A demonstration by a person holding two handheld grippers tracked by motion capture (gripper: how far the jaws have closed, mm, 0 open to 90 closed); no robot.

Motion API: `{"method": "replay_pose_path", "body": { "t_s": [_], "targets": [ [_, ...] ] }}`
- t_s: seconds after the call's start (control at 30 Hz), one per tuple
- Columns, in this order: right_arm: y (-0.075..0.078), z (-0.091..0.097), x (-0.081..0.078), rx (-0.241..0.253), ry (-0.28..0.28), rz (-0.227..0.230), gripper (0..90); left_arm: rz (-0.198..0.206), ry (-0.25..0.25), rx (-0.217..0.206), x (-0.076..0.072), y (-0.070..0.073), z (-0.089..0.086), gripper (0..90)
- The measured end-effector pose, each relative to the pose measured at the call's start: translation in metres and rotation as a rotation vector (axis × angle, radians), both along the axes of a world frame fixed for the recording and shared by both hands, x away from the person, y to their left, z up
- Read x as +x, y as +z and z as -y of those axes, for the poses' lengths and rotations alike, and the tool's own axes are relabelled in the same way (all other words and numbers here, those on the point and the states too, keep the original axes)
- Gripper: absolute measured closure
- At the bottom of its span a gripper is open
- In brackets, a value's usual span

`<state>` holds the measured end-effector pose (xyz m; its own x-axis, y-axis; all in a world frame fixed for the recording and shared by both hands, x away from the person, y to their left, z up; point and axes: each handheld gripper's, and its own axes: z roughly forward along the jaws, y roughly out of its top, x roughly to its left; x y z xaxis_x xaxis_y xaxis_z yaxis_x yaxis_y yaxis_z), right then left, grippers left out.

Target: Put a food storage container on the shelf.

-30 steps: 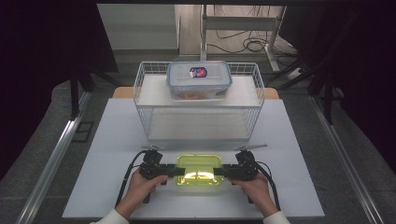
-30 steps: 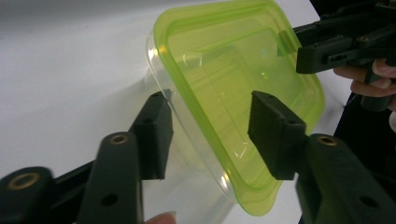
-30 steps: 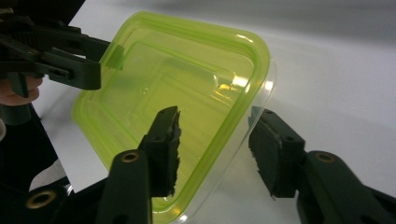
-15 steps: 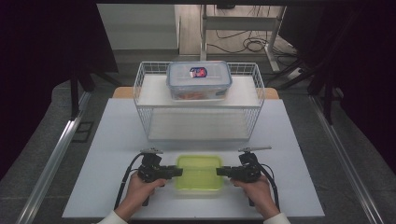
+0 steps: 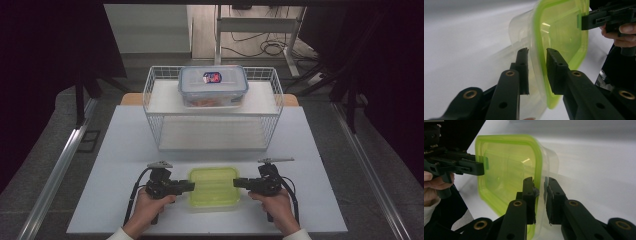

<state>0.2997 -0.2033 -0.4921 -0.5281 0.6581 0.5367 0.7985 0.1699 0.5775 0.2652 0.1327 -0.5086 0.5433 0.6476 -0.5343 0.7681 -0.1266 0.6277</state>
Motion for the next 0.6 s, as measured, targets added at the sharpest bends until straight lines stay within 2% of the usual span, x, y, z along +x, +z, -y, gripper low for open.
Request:
{"method": "replay_pose_path", "body": {
  "t_s": [0.23, 0.4, 0.6],
  "targets": [
    [0.003, -0.002, -0.004, -0.022, 0.009, 0.032, 79.3, 0.011, -0.001, 0.001, 0.000, 0.002, -0.002, 76.0],
    [0.009, -0.004, -0.007, -0.039, 0.019, 0.072, 79.2, 0.024, 0.002, 0.003, -0.001, 0.005, -0.002, 76.7],
    [0.016, -0.004, -0.010, -0.036, 0.027, 0.108, 79.2, 0.051, 0.004, -0.005, -0.003, 0.012, -0.003, 77.0]
  ]
}}
